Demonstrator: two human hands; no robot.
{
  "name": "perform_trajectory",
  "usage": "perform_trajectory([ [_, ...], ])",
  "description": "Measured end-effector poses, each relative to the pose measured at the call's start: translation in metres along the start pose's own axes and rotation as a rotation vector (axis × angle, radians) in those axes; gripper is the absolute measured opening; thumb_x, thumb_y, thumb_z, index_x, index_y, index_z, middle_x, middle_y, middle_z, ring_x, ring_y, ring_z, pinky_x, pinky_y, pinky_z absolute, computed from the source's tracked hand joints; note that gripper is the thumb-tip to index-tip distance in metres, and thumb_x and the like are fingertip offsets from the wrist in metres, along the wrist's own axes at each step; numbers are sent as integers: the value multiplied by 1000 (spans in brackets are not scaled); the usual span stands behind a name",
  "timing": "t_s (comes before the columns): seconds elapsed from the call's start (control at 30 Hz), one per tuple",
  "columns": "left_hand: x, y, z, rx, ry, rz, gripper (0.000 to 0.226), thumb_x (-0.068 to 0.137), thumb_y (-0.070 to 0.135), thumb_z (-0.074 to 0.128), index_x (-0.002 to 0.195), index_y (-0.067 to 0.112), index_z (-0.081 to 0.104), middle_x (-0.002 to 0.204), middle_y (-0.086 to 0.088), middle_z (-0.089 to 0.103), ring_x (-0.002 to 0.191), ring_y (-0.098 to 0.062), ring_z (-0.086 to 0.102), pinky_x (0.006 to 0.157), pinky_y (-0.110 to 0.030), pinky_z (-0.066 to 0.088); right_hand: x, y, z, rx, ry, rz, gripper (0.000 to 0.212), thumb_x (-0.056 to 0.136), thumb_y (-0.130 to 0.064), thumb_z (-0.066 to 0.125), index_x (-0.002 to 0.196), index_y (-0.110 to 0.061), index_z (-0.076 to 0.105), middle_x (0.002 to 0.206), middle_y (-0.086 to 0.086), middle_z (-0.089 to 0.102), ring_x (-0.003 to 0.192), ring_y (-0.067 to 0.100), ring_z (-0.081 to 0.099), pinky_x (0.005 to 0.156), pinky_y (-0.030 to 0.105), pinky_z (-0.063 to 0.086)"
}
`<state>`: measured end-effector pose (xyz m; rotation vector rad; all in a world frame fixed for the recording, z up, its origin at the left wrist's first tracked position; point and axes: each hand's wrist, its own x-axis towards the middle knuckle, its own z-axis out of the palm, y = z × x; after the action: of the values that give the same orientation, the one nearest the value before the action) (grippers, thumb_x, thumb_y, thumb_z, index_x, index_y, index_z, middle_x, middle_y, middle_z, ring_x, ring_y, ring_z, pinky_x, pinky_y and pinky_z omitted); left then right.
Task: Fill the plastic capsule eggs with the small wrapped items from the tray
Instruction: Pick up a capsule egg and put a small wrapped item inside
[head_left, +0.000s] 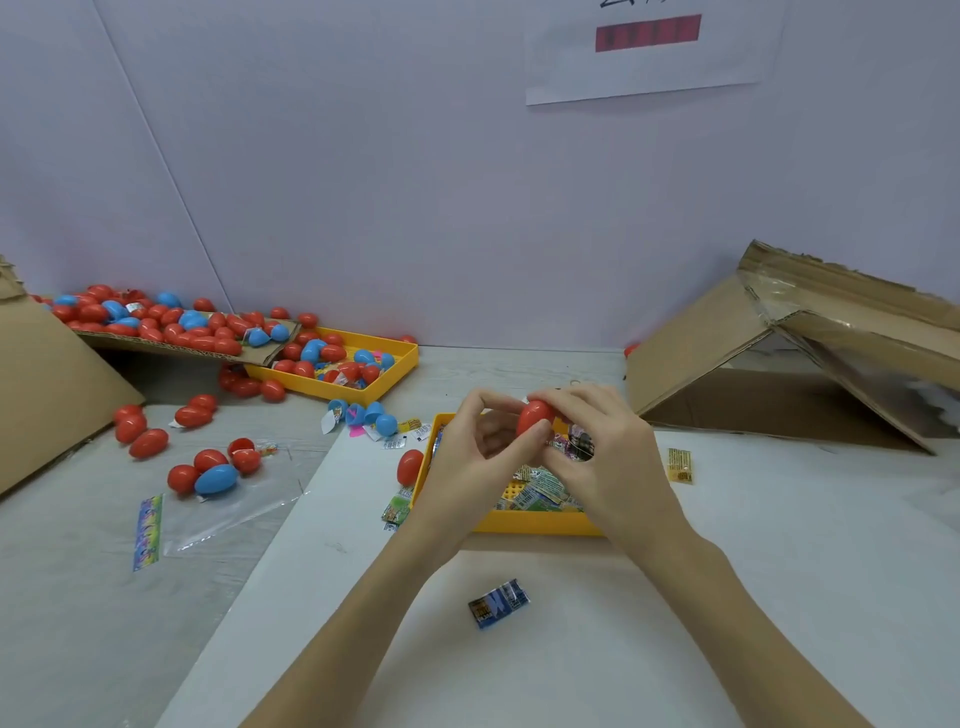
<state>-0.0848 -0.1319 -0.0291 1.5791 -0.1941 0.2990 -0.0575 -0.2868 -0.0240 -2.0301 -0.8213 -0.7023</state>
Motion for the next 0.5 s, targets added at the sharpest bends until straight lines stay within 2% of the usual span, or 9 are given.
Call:
perform_trajectory([
  [0.07,0,0,0,-5,-19,-7,21,96,32,67,114,22,62,102,3,76,97,-11,73,77,-19,56,0,4,-2,29,-58,19,47,86,-20,81,129,-12,65,112,0,65,106,18,57,94,38,51],
  [0.17,1,2,-1,-60,-15,-29,33,101,39,53,114,12,66,92,-8,73,85,-21,70,78,-29,56,-2,8,-4,93,-84,22,42,96,-20,70,136,-19,60,110,-4,64,104,15,58,91,34,51],
  [0.27,2,3,-3,-5,11,-35,47,103,44,43,99,5,69,78,-13,71,71,-23,66,68,-29,57,-3,9,-1,79,-27,28,15,99,-15,65,113,-17,70,98,-6,66,95,13,60,84,37,51],
  [0.33,2,3,-2,82,46,-8,46,105,44,43,93,8,68,70,-11,69,63,-20,63,61,-26,56,-3,10,-1,82,-21,68,7,100,-18,64,104,-17,70,91,-7,65,88,11,60,79,37,51],
  [0.43,2,3,-2,98,79,6,28,103,39,52,102,14,64,64,-2,64,58,-16,60,56,-25,54,-4,7,-1,189,-94,148,19,100,-23,65,118,-24,67,91,-9,66,88,11,63,77,32,53],
  [0.5,2,5,-3,85,79,3,27,101,40,55,105,14,62,65,-2,65,58,-15,60,56,-24,55,-4,4,0,211,-124,147,29,97,-24,69,125,-24,65,95,-10,68,91,11,65,81,29,54],
])
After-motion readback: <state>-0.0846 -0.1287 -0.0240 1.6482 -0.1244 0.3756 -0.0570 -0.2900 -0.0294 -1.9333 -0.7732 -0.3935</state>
